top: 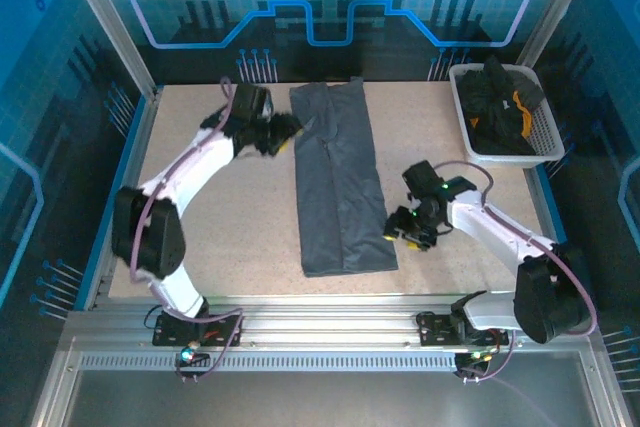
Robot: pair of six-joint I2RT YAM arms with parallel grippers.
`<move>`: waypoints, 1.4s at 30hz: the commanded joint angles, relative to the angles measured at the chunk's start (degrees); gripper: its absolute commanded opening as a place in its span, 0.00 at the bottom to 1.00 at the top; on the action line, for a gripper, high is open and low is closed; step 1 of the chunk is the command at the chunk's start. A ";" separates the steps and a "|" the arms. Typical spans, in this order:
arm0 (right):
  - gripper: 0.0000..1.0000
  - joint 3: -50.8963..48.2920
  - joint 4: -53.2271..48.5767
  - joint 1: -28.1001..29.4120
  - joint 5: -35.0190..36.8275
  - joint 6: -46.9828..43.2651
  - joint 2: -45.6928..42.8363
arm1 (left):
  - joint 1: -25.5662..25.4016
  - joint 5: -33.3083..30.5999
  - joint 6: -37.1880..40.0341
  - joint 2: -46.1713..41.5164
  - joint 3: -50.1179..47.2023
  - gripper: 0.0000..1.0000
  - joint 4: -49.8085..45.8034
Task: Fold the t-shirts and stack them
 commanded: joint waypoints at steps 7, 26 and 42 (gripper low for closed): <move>0.51 -6.60 7.16 -1.42 -7.24 -5.76 6.95 | -11.15 13.88 -5.50 -10.22 -32.13 0.55 -4.21; 0.29 -2.61 9.41 3.17 -9.56 -3.49 12.25 | -23.97 8.65 -19.07 1.98 -29.43 0.35 8.10; 0.03 -1.83 5.70 6.57 -5.69 -0.43 11.70 | -23.77 4.35 -18.31 -4.38 -32.33 0.00 3.05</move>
